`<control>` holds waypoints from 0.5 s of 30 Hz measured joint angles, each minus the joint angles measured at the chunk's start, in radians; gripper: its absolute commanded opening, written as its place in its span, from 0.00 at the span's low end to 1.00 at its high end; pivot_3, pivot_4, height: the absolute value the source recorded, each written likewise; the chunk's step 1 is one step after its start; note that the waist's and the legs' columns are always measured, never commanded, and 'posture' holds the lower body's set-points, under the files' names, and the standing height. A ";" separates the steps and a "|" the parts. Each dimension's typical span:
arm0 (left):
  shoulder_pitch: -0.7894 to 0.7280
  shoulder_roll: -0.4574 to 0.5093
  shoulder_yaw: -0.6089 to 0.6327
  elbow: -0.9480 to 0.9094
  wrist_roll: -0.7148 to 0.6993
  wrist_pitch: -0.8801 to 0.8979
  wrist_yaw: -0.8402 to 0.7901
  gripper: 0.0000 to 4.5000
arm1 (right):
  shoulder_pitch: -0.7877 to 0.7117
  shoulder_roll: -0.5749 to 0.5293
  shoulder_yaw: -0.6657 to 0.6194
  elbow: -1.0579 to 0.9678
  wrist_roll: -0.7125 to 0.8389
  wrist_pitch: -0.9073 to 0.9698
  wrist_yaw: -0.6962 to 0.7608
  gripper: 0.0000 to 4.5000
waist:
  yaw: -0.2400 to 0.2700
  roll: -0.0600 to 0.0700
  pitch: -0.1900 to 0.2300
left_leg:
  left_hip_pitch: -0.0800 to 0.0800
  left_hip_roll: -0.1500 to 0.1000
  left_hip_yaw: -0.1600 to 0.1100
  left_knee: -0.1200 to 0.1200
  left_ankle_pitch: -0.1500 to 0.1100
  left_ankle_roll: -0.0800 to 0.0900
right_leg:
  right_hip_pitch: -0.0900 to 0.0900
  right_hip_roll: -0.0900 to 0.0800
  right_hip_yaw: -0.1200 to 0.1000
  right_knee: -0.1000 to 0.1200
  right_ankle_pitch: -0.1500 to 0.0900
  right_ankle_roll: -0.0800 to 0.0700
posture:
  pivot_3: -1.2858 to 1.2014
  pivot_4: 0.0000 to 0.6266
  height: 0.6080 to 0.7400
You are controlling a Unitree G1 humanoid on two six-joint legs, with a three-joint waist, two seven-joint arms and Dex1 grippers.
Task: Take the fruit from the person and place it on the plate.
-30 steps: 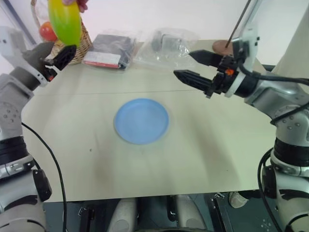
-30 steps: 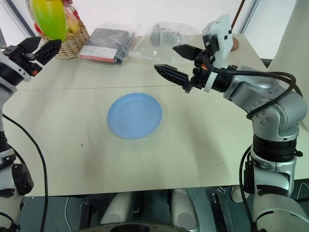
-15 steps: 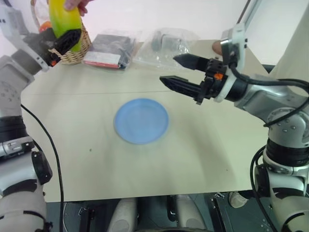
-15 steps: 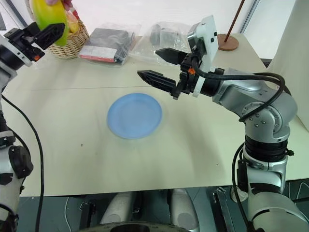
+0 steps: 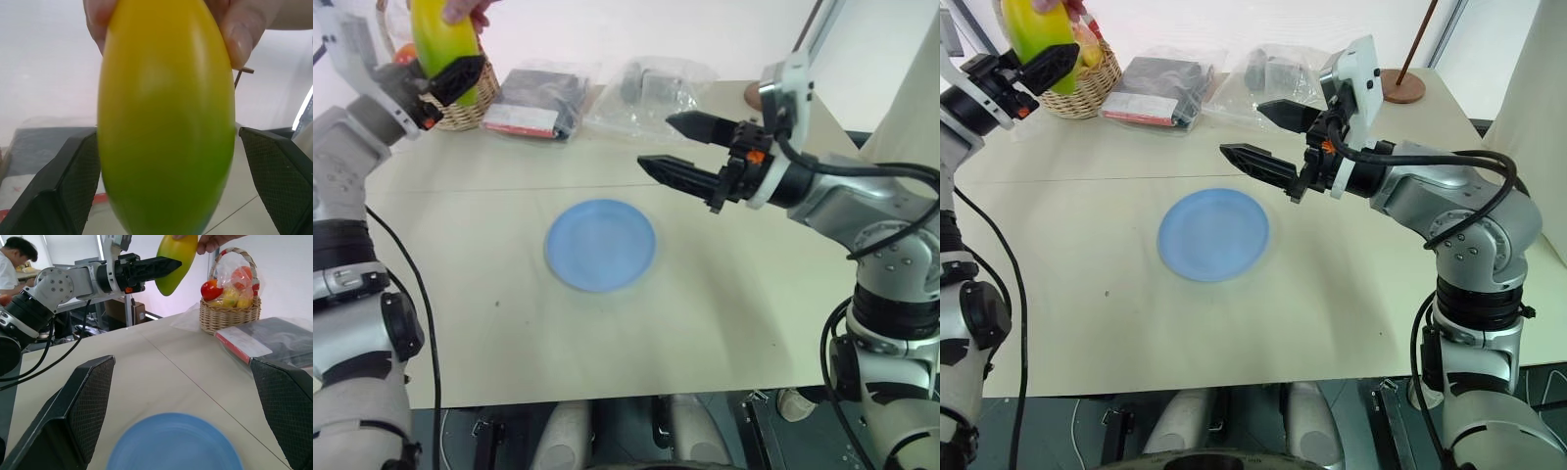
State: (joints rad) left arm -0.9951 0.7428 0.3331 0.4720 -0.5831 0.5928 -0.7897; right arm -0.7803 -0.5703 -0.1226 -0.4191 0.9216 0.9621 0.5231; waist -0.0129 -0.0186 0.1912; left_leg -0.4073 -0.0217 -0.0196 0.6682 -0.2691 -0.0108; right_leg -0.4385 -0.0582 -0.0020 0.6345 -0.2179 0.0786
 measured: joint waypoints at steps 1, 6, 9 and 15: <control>0.000 -0.001 -0.001 0.000 0.003 -0.001 -0.002 0.88 | 0.000 0.000 0.000 0.000 0.000 0.000 -0.002 1.00 | 0.000 0.000 0.000 | 0.000 0.000 0.000 0.000 0.000 0.000 | 0.000 0.000 0.000 0.000 0.000 0.000 | 0.52 0.24 1.00; 0.000 -0.004 -0.001 0.001 0.006 -0.011 -0.003 0.58 | 0.001 -0.001 -0.001 -0.009 0.000 0.000 -0.006 1.00 | 0.000 0.000 0.000 | 0.000 0.000 0.000 0.000 0.000 0.000 | 0.000 0.000 0.000 0.000 0.000 0.000 | 0.52 0.24 1.00; 0.000 -0.004 -0.001 0.001 0.006 -0.011 -0.003 0.58 | 0.004 -0.001 -0.001 -0.009 0.000 0.000 -0.007 1.00 | 0.000 0.000 0.000 | 0.000 0.000 0.000 0.000 0.000 0.000 | 0.000 0.000 0.000 0.000 0.000 0.000 | 0.52 0.24 1.00; 0.000 -0.004 -0.001 0.001 0.006 -0.009 0.005 0.58 | 0.007 -0.003 -0.001 -0.009 0.000 0.000 -0.007 1.00 | 0.000 0.000 0.000 | 0.000 0.000 0.000 0.000 0.000 0.000 | 0.000 0.000 0.000 0.000 0.000 0.000 | 0.52 0.24 1.00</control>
State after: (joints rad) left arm -0.9951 0.7385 0.3319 0.4729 -0.5770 0.5841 -0.7851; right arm -0.7734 -0.5730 -0.1232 -0.4284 0.9213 0.9620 0.5164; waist -0.0128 -0.0186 0.1912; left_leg -0.4074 -0.0217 -0.0197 0.6682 -0.2691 -0.0108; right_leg -0.4386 -0.0583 -0.0020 0.6345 -0.2179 0.0786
